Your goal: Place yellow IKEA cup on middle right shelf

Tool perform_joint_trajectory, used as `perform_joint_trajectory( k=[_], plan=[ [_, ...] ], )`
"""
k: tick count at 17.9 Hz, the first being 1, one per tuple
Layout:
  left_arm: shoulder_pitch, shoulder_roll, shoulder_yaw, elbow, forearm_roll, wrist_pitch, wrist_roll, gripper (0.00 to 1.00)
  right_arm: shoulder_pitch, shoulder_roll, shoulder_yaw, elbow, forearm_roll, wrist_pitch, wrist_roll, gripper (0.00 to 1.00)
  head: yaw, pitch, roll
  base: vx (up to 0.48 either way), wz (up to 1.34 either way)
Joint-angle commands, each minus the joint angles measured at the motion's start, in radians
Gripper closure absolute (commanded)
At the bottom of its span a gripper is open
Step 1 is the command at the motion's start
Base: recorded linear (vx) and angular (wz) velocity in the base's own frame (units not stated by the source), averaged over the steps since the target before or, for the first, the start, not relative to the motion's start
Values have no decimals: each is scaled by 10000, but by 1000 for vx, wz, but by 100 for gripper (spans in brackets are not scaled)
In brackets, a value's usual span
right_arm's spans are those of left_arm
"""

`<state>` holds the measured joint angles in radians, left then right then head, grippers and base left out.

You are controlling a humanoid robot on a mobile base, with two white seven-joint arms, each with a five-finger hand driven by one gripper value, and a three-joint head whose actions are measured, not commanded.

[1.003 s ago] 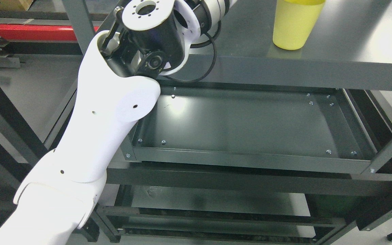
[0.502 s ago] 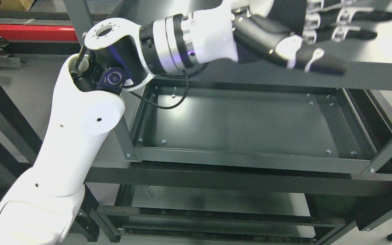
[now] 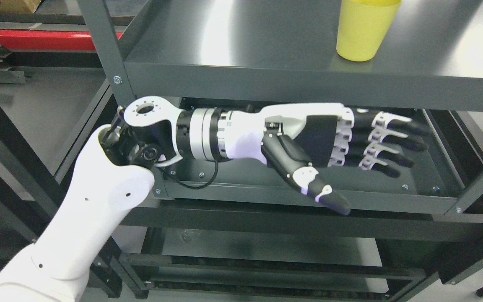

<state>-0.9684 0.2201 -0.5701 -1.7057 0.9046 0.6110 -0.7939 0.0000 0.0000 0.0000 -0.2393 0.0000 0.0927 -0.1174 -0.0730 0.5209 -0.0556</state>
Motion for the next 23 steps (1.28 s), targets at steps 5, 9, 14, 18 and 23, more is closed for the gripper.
perform_joint_trajectory(
  k=[5, 9, 14, 18, 23],
  plan=[
    [3209, -2026, -562, 2141, -4839, -2173, 940, 2, 138, -175, 169, 0, -245, 8, 8, 1, 0, 0, 0, 0, 0],
    [3700, -2026, 515, 3390, -6344, -4682, 3682, 1, 138, -175, 169, 0, -245, 8, 8, 1, 0, 0, 0, 0, 0],
    [4589, -2026, 1894, 3192, -6913, -4958, 7034, 1, 138, -175, 169, 0, -245, 8, 8, 1, 0, 0, 0, 0, 0],
    [6153, -2026, 2310, 2012, -7387, -6827, 7141, 1, 138, -175, 169, 0, -245, 8, 8, 1, 0, 0, 0, 0, 0],
    [7366, -2026, 2479, 1044, -7604, -7397, 7249, 1, 138, -175, 169, 0, -245, 8, 8, 1, 0, 0, 0, 0, 0]
  ],
)
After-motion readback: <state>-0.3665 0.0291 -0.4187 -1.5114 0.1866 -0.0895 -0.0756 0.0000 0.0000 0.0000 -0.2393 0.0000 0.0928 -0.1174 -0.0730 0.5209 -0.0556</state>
